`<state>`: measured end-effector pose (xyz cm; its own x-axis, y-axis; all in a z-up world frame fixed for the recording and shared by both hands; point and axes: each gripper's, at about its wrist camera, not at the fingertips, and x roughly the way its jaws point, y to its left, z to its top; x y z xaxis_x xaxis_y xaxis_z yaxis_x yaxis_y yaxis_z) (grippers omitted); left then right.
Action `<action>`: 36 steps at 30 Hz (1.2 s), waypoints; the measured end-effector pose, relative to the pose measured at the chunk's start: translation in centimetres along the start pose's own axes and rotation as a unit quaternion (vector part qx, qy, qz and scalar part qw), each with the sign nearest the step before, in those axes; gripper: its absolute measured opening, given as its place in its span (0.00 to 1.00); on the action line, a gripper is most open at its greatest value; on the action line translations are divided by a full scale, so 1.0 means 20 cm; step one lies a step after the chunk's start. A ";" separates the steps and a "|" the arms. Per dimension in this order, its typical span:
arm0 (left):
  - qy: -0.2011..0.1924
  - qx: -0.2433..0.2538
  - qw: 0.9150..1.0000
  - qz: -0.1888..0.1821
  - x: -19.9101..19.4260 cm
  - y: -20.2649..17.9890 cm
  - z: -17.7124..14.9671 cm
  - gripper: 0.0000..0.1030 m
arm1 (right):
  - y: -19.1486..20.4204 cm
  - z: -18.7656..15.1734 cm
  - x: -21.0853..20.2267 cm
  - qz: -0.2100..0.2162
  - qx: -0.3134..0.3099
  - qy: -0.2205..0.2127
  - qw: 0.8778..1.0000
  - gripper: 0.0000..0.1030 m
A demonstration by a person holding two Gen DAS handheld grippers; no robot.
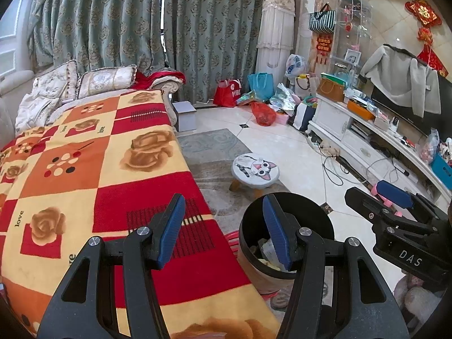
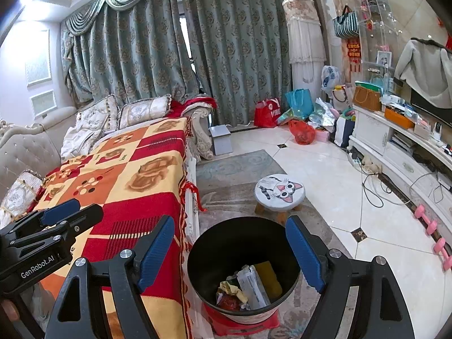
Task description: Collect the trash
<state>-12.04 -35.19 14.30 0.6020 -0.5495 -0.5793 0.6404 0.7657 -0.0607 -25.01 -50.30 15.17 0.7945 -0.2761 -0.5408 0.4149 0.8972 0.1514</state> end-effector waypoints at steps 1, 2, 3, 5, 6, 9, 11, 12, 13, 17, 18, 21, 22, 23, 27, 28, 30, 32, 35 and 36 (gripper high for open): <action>0.001 0.000 1.000 0.000 0.00 0.00 0.00 0.54 | 0.00 0.00 0.00 0.000 0.000 0.000 1.000 0.77; 0.002 0.000 1.000 0.000 0.00 0.00 0.00 0.54 | 0.00 0.00 0.00 0.000 0.001 0.000 1.000 0.77; 0.003 -0.001 1.000 0.000 0.00 0.00 0.00 0.54 | 0.00 0.00 0.00 0.000 0.001 0.000 1.000 0.77; 0.005 -0.003 1.000 0.000 0.00 0.00 0.00 0.54 | -0.01 0.00 0.00 0.000 0.002 0.001 1.000 0.77; 0.005 -0.004 1.000 -0.001 0.01 0.00 0.01 0.54 | -0.01 0.00 0.00 0.000 0.001 0.001 1.000 0.77; 0.005 -0.004 1.000 0.000 0.01 0.00 0.01 0.54 | -0.01 0.00 0.00 0.000 0.001 0.001 1.000 0.77; 0.005 -0.003 1.000 -0.001 0.01 0.00 0.01 0.54 | -0.01 0.00 0.00 0.000 0.001 0.001 1.000 0.77; 0.005 -0.003 1.000 -0.001 0.01 0.00 0.01 0.54 | -0.01 0.00 0.00 0.000 0.001 0.001 1.000 0.77; 0.005 -0.003 1.000 -0.001 0.01 0.00 0.01 0.54 | -0.01 0.00 0.00 0.000 0.001 0.001 1.000 0.77; 0.005 -0.005 1.000 0.000 0.01 0.00 0.01 0.54 | 0.00 0.00 0.01 -0.001 -0.001 0.003 1.000 0.77; 0.005 -0.005 1.000 -0.001 0.01 0.00 0.01 0.54 | -0.01 0.00 0.01 -0.001 -0.001 0.003 1.000 0.77; 0.005 -0.004 1.000 0.000 0.01 0.00 0.01 0.54 | 0.00 0.00 0.01 -0.001 0.000 0.004 1.000 0.78; 0.005 -0.004 1.000 0.000 0.01 0.00 0.01 0.54 | 0.00 0.00 0.01 0.000 0.000 0.004 1.000 0.78; 0.005 -0.005 1.000 -0.001 0.01 0.00 0.01 0.54 | 0.00 0.00 0.01 -0.001 0.000 0.004 1.000 0.78; 0.005 -0.004 1.000 0.000 0.01 0.00 0.01 0.54 | 0.00 -0.01 0.01 0.000 -0.001 0.005 1.000 0.78; 0.005 -0.004 1.000 -0.001 0.01 0.01 0.01 0.54 | -0.01 -0.01 0.01 0.000 -0.001 0.005 1.000 0.78; 0.006 -0.004 1.000 -0.002 0.01 0.01 0.01 0.54 | 0.00 0.00 0.01 0.000 0.000 0.005 1.000 0.78; 0.008 -0.002 1.000 -0.002 0.01 0.00 0.00 0.54 | 0.00 -0.01 0.02 0.000 0.000 0.006 1.000 0.78; 0.007 -0.003 1.000 -0.002 0.01 0.00 -0.01 0.54 | -0.01 -0.02 0.02 0.000 0.001 0.006 1.000 0.78; 0.007 -0.003 1.000 -0.002 0.01 0.00 -0.01 0.54 | -0.01 -0.02 0.02 0.000 0.001 0.007 1.000 0.78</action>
<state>-12.00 -35.23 14.08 0.5920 -0.5478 -0.5911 0.6403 0.7651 -0.0679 -24.98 -50.46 14.49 0.7883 -0.2723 -0.5517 0.4161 0.8965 0.1520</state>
